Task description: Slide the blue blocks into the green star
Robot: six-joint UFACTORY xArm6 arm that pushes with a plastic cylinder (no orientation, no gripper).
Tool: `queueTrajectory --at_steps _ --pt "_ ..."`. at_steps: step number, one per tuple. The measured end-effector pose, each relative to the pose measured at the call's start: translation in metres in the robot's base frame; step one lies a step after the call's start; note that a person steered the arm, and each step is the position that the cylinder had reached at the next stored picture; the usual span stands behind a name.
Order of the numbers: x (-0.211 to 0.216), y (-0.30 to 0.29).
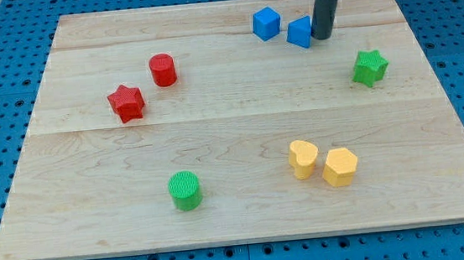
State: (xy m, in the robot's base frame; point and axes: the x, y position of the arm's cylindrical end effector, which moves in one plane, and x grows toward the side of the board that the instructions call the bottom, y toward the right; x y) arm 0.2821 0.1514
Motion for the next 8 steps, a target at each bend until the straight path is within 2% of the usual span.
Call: queueTrajectory --at_steps 1,2,3,4,5,6,7,8 --pt "-0.039 -0.002" --pt "-0.033 -0.095" --pt "-0.026 -0.122" --pt "-0.016 -0.044" --pt "0.016 0.013" --pt "0.036 0.036" --pt "-0.005 -0.02" --pt "-0.057 -0.119"
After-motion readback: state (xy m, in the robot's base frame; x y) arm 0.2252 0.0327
